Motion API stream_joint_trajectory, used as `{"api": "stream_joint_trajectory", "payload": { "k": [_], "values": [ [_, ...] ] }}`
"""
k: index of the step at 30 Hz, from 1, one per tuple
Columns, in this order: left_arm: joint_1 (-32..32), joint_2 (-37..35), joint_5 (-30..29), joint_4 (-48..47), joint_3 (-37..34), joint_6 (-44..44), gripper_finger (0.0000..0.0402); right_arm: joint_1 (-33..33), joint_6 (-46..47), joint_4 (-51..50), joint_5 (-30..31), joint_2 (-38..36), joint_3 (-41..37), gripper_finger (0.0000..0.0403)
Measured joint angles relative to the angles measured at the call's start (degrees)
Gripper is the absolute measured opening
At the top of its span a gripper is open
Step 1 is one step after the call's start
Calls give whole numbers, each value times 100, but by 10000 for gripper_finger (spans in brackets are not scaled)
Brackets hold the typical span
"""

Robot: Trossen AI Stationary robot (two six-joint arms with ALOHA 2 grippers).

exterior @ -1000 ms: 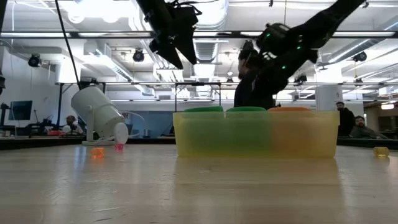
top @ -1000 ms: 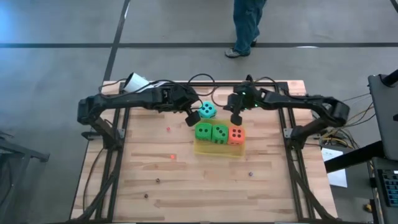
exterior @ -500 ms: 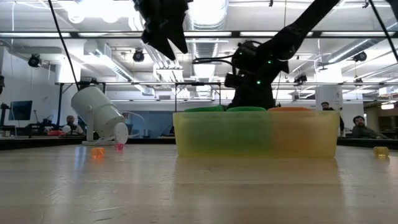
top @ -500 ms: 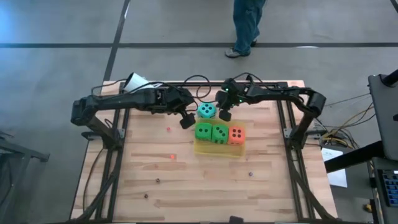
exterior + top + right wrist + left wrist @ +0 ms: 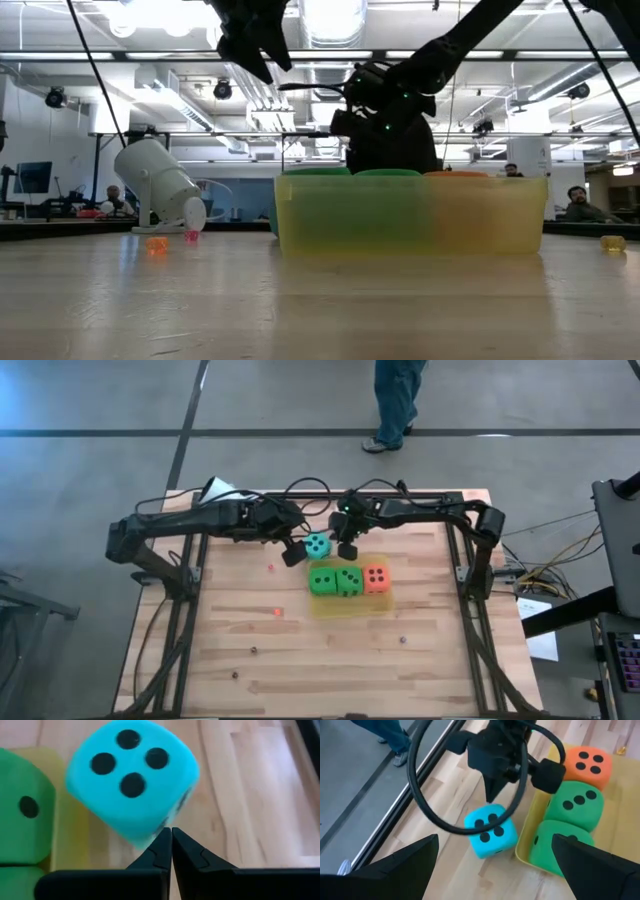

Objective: Pick & Place Dice
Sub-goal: Put the big light blue dice into the yellow bin

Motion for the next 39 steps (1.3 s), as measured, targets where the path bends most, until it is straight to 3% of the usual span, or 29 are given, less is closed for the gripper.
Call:
{"api": "stream_joint_trajectory", "payload": {
  "k": [9, 20, 26, 39],
  "values": [
    [0, -14, 2, -59, 0, -131, 391, -41, -1, -265, 751, -891, -378, 8],
    [0, -13, 2, 46, 0, -131, 391, 189, 282, 175, 789, -3155, -2126, 8],
    [21, 253, 32, 442, 0, -205, 391, 417, 292, 318, 761, -4238, -2685, 8],
    [408, 1131, 288, 598, 2, -889, 391, 600, 626, 311, 726, -5417, -3164, 8]
  ]
}}
